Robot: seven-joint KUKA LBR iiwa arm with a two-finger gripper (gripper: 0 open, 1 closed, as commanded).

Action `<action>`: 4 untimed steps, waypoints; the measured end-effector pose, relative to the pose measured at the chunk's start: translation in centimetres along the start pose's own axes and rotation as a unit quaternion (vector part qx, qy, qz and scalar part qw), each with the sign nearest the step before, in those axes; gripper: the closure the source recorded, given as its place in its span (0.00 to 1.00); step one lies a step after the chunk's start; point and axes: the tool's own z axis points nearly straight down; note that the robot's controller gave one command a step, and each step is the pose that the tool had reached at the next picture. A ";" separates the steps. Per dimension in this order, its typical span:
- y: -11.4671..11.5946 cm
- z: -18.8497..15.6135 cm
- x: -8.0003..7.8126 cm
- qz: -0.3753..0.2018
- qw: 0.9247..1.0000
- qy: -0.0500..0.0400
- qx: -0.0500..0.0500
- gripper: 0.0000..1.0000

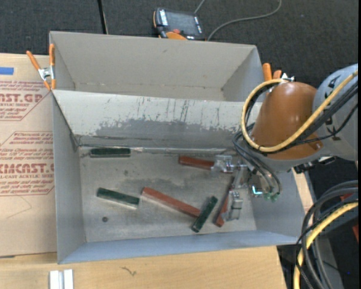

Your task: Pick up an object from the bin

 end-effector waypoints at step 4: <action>-1.3 -3.5 -3.1 0.085 0.996 -0.004 0.000 0.00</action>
Offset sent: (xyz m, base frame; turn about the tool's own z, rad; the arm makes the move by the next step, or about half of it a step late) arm -0.0168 0.0316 -0.0925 0.0804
